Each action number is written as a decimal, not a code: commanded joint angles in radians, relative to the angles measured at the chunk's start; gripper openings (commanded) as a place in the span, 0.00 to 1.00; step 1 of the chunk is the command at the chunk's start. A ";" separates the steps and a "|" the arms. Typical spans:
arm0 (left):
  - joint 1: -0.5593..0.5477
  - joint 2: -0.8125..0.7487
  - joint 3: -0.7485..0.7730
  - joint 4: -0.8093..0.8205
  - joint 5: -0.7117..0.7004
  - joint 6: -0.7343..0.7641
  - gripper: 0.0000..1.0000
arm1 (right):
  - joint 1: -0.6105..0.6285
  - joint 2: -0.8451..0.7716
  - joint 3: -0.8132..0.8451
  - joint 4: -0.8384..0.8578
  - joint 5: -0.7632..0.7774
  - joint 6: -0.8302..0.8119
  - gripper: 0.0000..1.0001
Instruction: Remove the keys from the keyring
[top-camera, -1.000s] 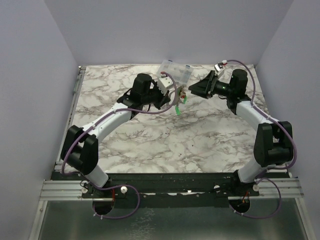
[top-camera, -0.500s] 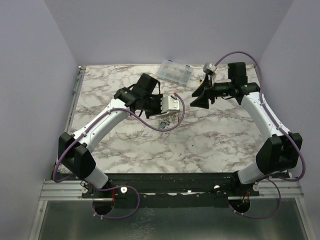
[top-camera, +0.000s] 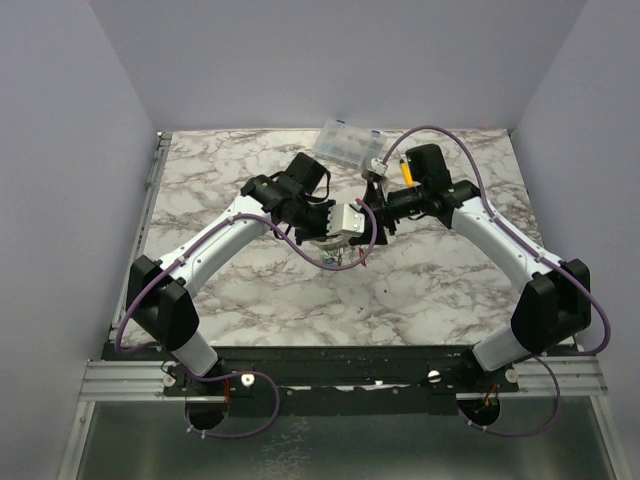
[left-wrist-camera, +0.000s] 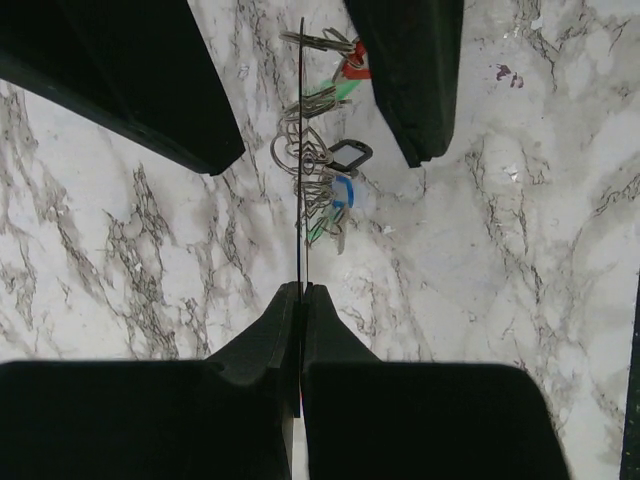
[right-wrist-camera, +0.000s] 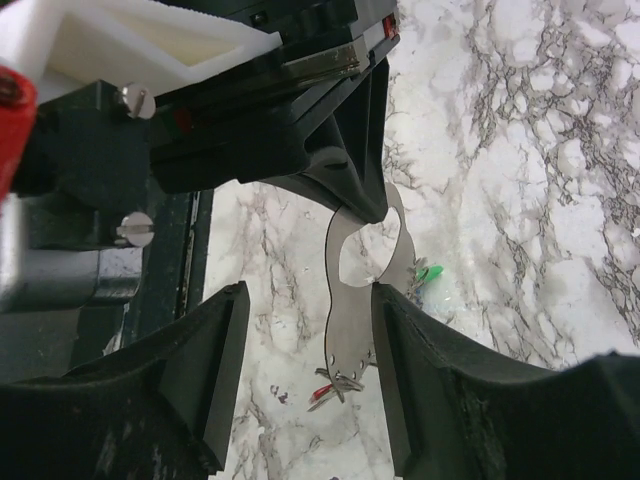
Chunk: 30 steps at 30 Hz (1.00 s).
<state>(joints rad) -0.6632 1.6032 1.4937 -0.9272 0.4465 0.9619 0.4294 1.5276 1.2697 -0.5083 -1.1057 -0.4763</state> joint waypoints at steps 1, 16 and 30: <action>-0.005 0.006 0.040 -0.009 0.073 0.006 0.00 | 0.028 0.017 -0.031 0.049 0.059 0.017 0.56; -0.001 0.007 0.042 0.027 0.110 -0.077 0.00 | 0.052 0.075 -0.038 0.075 0.161 0.078 0.02; 0.431 -0.123 -0.072 0.384 0.559 -0.556 0.99 | 0.002 0.020 0.000 0.407 0.089 0.484 0.01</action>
<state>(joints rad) -0.3721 1.5845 1.4952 -0.7986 0.7471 0.6678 0.4652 1.5764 1.2335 -0.2798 -0.9646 -0.1856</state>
